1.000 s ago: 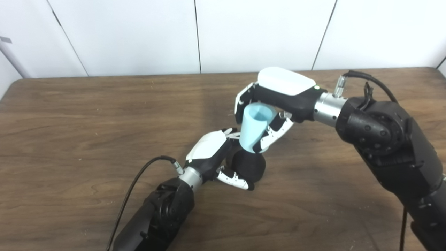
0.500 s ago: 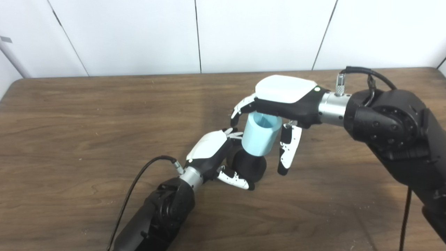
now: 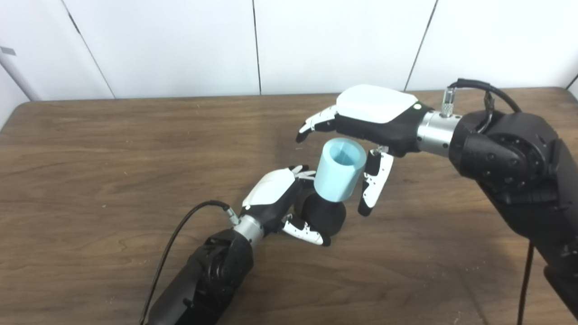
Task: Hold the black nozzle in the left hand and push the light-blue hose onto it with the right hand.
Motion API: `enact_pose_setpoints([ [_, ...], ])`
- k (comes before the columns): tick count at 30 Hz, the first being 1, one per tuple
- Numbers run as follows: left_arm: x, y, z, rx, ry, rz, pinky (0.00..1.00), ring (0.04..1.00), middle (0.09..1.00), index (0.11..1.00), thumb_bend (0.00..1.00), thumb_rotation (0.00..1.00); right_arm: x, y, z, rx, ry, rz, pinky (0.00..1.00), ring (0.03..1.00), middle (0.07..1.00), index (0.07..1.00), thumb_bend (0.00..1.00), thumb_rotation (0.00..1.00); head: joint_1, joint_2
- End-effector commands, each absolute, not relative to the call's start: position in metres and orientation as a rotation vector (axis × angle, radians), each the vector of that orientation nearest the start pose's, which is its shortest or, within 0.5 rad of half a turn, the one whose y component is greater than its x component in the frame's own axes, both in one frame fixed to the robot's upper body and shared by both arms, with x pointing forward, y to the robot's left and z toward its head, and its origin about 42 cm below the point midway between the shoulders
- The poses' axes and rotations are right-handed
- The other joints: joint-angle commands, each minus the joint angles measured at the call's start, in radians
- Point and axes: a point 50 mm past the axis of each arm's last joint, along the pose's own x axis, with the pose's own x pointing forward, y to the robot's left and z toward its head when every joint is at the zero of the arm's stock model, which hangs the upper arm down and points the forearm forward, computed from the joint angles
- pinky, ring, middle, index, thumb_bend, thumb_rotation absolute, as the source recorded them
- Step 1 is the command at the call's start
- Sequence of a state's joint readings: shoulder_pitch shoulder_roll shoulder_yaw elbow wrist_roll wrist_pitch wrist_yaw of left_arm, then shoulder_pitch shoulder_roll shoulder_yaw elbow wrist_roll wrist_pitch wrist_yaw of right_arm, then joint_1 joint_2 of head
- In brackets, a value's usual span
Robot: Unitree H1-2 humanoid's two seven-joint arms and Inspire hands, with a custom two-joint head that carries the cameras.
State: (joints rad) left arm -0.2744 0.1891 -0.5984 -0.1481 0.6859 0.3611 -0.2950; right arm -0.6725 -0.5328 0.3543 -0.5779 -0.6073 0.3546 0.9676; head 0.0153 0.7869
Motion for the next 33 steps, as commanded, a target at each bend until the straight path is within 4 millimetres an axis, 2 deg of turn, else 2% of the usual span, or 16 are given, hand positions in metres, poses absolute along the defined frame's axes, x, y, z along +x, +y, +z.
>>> enact_pose_setpoints([
  [1, 0.294, 0.111, 0.102, 1.031, 0.179, -0.740, 1.00, 1.000, 0.886, 0.481, 0.52, 0.05, 0.333, -0.186, 0.398, -1.411, -0.517, 0.668, 0.84, 0.939, 0.938, 0.885, 0.98, 0.37, 0.003, 0.000],
  [4, 0.294, 0.112, 0.101, 1.029, 0.181, -0.736, 1.00, 1.000, 0.886, 0.481, 0.52, 0.05, 0.333, -0.193, 0.403, -1.390, -0.551, 0.639, 0.86, 0.958, 0.956, 0.905, 0.92, 0.57, 0.006, 0.000],
  [8, 0.293, 0.114, 0.101, 1.017, 0.180, -0.727, 1.00, 1.000, 0.883, 0.480, 0.52, 0.05, 0.332, -0.206, 0.407, -1.367, -0.580, 0.601, 0.88, 0.968, 0.967, 0.914, 0.85, 0.72, 0.008, 0.002],
  [13, 0.290, 0.116, 0.100, 1.008, 0.179, -0.712, 1.00, 1.000, 0.883, 0.481, 0.52, 0.05, 0.324, -0.221, 0.400, -1.329, -0.595, 0.585, 0.89, 0.963, 0.962, 0.911, 0.82, 0.77, 0.006, 0.000],
  [20, 0.287, 0.119, 0.101, 1.011, 0.172, -0.691, 1.00, 1.000, 0.882, 0.482, 0.52, 0.05, 0.308, -0.230, 0.384, -1.307, -0.598, 0.621, 0.91, 0.973, 0.965, 0.902, 0.78, 0.80, 0.004, -0.006],
  [23, 0.287, 0.122, 0.102, 1.024, 0.164, -0.675, 1.00, 1.000, 0.882, 0.482, 0.52, 0.05, 0.296, -0.233, 0.372, -1.317, -0.589, 0.669, 0.96, 0.995, 0.980, 0.902, 0.74, 0.89, 0.003, -0.008],
  [28, 0.286, 0.128, 0.104, 1.027, 0.162, -0.655, 1.00, 1.000, 0.881, 0.481, 0.52, 0.05, 0.283, -0.242, 0.356, -1.311, -0.586, 0.722, 1.00, 1.000, 1.000, 0.927, 0.73, 0.98, 0.002, -0.004],
  [33, 0.286, 0.131, 0.103, 1.018, 0.164, -0.640, 1.00, 1.000, 0.879, 0.481, 0.52, 0.05, 0.276, -0.247, 0.344, -1.290, -0.612, 0.738, 1.00, 1.000, 1.000, 0.966, 0.73, 1.00, 0.008, -0.001],
])
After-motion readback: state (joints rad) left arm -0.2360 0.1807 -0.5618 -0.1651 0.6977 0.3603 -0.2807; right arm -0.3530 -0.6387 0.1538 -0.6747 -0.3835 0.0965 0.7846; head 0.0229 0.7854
